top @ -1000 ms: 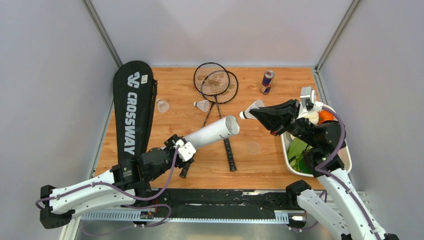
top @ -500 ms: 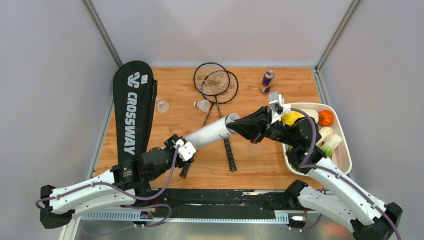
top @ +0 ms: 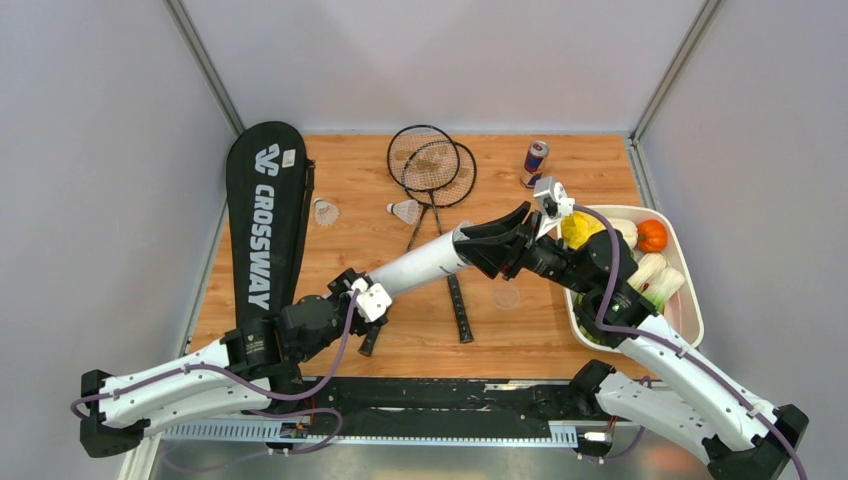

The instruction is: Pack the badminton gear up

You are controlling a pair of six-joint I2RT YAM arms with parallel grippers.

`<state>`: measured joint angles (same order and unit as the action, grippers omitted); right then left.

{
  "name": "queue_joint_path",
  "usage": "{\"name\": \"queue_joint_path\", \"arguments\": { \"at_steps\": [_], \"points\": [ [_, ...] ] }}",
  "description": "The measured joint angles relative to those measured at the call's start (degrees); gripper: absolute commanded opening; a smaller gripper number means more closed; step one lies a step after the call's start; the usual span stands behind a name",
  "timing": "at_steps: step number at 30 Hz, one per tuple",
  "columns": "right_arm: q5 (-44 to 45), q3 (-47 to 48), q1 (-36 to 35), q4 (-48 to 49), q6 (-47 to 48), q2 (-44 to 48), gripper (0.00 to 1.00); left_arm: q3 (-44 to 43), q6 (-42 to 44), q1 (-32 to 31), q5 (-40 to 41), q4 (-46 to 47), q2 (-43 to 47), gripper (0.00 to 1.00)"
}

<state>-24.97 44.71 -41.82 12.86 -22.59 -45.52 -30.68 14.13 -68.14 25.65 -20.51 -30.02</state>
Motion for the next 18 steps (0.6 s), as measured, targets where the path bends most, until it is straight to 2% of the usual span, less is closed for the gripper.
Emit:
{"name": "queue_joint_path", "arguments": {
  "at_steps": [2, 6, 12, 15, 18],
  "points": [
    [0.6, 1.1, 0.0, -1.3, -0.1, 0.0, 0.37, 0.0, 0.0, 0.0, 0.0, 0.1, 0.0, 0.55],
    [1.9, 2.8, 0.0, -3.8, 0.0, -0.3, 0.47, 0.0, 0.0, 0.0, 0.0, 0.1, 0.0, 0.55],
    [1.9, 3.9, 0.0, -6.8, 0.0, -0.7, 0.45, 0.0, -0.2, 0.0, 0.3, 0.0, -0.1, 0.55],
    [1.9, 5.2, 0.0, -8.0, 0.0, -0.9, 0.55, 0.0, -0.2, 0.0, 0.3, 0.1, -0.1, 0.55],
    [1.9, 6.5, 0.0, -9.3, -0.1, -0.9, 0.56, 0.0, -0.3, 0.0, 0.4, 0.2, -0.1, 0.54]
  ]
}}
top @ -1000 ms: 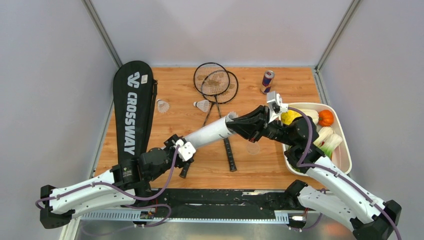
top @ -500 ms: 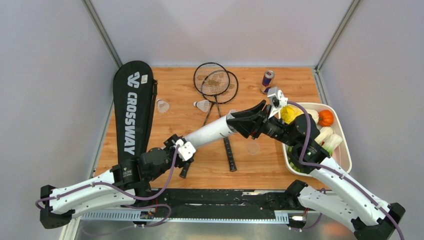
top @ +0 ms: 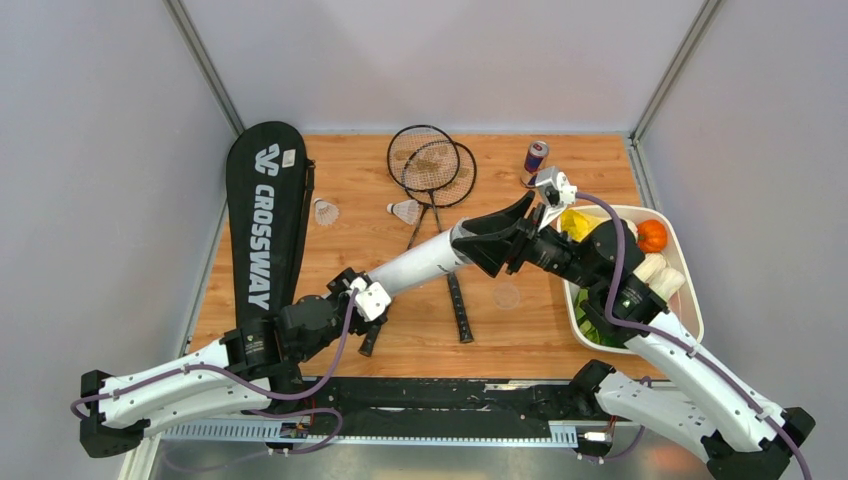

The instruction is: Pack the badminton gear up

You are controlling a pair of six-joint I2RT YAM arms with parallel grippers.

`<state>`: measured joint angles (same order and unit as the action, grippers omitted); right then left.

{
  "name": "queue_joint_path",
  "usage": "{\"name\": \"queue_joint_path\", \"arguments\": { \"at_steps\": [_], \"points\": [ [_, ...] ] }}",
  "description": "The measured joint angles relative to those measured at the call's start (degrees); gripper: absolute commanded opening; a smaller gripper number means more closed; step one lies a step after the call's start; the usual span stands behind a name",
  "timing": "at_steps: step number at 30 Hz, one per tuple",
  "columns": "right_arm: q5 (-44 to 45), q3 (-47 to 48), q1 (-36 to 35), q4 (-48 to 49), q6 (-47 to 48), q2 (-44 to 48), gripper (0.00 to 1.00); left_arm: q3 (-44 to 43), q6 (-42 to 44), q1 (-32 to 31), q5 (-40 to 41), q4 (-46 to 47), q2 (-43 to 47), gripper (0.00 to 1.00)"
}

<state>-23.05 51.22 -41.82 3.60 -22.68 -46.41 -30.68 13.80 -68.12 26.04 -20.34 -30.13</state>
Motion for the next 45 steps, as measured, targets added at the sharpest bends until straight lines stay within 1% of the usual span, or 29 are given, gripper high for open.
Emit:
{"name": "queue_joint_path", "arguments": {
  "at_steps": [3, 7, 9, 12, 21, 23, 25, 30, 34, 38, 41, 45],
  "points": [
    [0.0, 1.3, 0.0, -0.8, 0.0, 0.0, 0.51, 0.0, 0.0, 0.0, -0.1, 0.0, 0.0, 0.54],
    [0.0, 2.3, 0.0, -1.3, 0.0, 0.0, 0.33, 0.0, 0.0, 0.0, -0.1, 0.0, 0.0, 0.54],
    [0.1, 2.5, 0.0, -1.8, 0.1, -0.1, 0.27, 0.0, 0.0, 0.0, -0.1, 0.0, 0.0, 0.55],
    [0.4, 2.5, 0.0, -2.8, 0.1, -0.2, 0.24, 0.0, 0.0, 0.0, -0.1, 0.0, 0.0, 0.54],
    [0.6, 1.5, 0.0, -4.3, -0.4, -1.7, 0.22, 0.0, 0.0, 0.0, -0.1, 0.0, 0.0, 0.54],
    [0.5, 1.3, 0.0, -4.3, -0.6, -2.7, 0.22, 0.0, 0.0, 0.0, -0.1, 0.0, 0.0, 0.55],
    [0.5, 1.3, -0.1, -4.6, -0.9, -3.9, 0.25, 0.0, 0.0, 0.0, 0.0, -0.3, 0.0, 0.54],
    [0.7, 1.4, -0.2, -6.8, -1.3, -4.8, 0.38, 0.0, 0.0, 0.0, 0.0, -1.3, -0.3, 0.55],
    [1.6, 3.6, -0.2, -9.6, -1.2, -4.8, 0.4, 0.0, 0.0, 0.0, 0.0, -1.1, -0.4, 0.54],
    [2.6, 7.8, -0.3, -13.6, -0.6, -4.8, 0.44, 0.0, 0.0, 0.0, 0.5, 0.0, -0.3, 0.54],
    [5.1, 10.8, -0.4, -15.7, 0.6, -3.8, 0.5, 0.0, 0.2, 0.0, 2.0, 0.1, 0.0, 0.54],
    [10.7, 11.0, -0.4, -14.9, 2.3, -1.2, 0.56, 0.0, 0.5, 0.0, 5.9, 0.1, 0.6, 0.54]
  ]
}}
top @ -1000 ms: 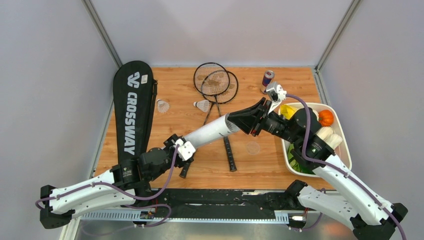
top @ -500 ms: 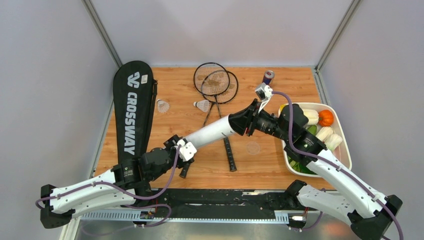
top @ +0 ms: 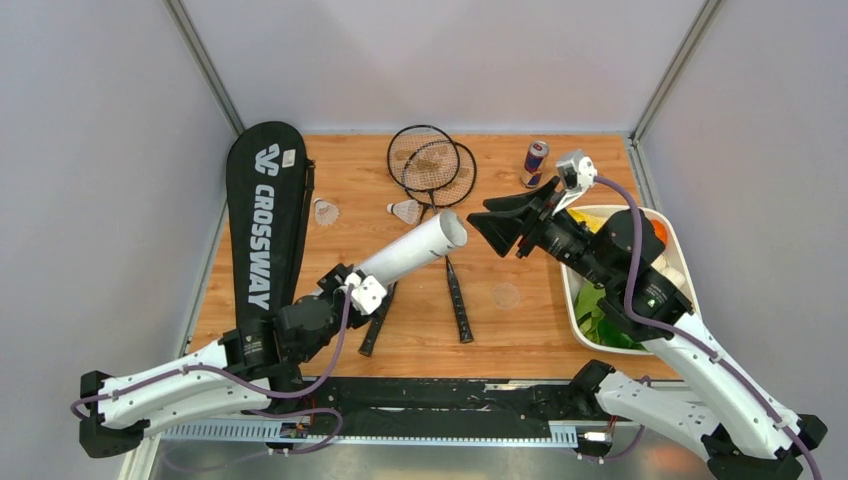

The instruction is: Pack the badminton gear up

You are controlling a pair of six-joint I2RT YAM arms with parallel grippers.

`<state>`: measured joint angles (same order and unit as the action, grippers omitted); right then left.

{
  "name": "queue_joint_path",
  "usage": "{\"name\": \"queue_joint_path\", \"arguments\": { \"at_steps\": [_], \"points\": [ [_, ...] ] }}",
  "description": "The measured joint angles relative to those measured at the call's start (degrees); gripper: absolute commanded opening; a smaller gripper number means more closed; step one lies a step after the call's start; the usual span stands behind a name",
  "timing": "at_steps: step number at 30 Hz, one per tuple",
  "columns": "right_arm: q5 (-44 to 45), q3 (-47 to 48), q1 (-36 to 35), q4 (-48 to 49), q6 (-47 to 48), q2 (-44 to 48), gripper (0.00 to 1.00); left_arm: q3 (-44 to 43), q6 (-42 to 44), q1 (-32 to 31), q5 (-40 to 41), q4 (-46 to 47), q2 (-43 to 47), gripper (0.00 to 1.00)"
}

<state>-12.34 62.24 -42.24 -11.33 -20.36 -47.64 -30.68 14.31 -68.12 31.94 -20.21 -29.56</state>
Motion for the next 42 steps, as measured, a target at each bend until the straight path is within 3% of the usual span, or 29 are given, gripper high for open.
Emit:
{"name": "queue_joint_path", "arguments": {
  "at_steps": [7, 16, 23, 31, 37, 42],
  "points": [
    [9.9, -5.9, 0.4, 11.6, 0.2, -4.1, 0.6, 0.0, 1.1, 0.0, 8.1, 1.1, 4.0, 0.54],
    [11.3, -12.4, 3.3, 27.1, -6.8, -31.5, 0.6, 0.0, 2.7, 0.0, 13.8, 4.1, 12.5, 0.54],
    [9.0, -3.7, 3.9, 31.8, -9.9, -52.0, 0.63, 0.0, 2.7, 0.5, 14.9, 5.9, 15.3, 0.54],
    [7.1, 7.3, 5.6, 34.2, -11.1, -65.5, 0.57, 0.0, 2.7, 1.3, 14.3, 5.9, 15.3, 0.54],
    [3.6, 13.5, 7.5, 36.3, -12.5, -74.5, 0.46, 0.0, 2.7, 1.6, 13.6, 5.9, 15.3, 0.54],
    [1.3, 15.0, 8.4, 36.2, -13.3, -77.9, 0.09, 0.0, 2.6, 1.8, 13.5, 5.8, 15.3, 0.54]
  ]
}}
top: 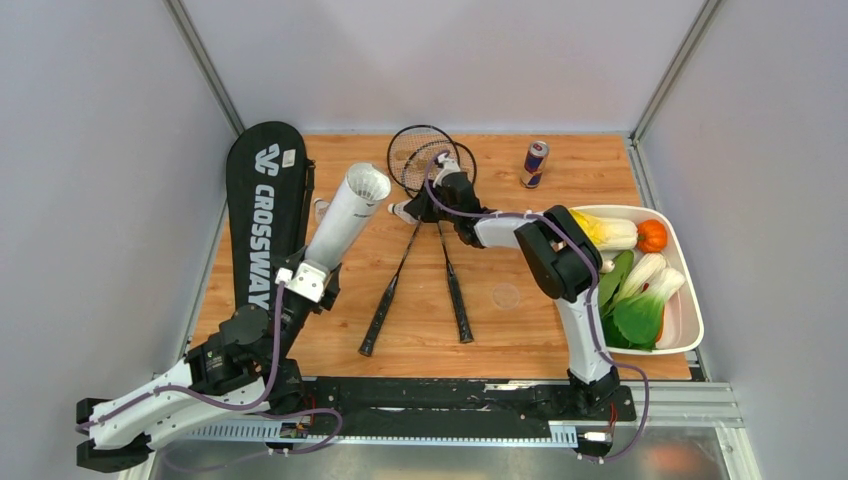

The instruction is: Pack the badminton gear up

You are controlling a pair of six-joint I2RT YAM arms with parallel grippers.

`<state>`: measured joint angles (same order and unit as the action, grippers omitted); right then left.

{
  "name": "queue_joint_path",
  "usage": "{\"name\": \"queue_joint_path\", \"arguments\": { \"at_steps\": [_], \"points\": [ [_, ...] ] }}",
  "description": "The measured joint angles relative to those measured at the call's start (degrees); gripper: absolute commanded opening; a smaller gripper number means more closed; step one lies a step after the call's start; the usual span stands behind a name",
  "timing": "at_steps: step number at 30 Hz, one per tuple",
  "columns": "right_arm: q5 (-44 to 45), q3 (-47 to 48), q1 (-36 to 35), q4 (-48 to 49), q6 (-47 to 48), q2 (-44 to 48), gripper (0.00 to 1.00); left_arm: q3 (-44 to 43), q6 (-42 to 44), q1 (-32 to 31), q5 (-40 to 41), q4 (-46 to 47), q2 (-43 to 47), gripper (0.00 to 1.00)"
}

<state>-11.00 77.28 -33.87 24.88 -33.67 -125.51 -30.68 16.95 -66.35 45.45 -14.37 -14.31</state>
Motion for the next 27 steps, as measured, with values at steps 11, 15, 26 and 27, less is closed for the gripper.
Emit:
{"name": "queue_joint_path", "arguments": {
  "at_steps": [11, 15, 26, 27],
  "points": [
    [-6.1, -8.7, 2.4, 0.4, 1.3, 13.0, 0.0, 0.0, -0.1, 0.1, -0.2, 0.0, 0.0, 0.54],
    [-7.3, -11.9, 3.9, -2.1, 4.9, 25.6, 0.0, 0.0, -0.1, 0.1, -0.4, 0.0, -0.3, 0.54],
    [-9.8, -12.2, 4.3, -18.6, 20.7, 60.2, 0.0, 0.0, -0.2, 0.1, -2.9, -1.1, -6.8, 0.54],
    [-10.6, -11.6, 4.3, -20.9, 22.3, 62.7, 0.0, 0.0, -0.2, 0.1, -3.2, -1.2, -7.5, 0.54]
  ]
}}
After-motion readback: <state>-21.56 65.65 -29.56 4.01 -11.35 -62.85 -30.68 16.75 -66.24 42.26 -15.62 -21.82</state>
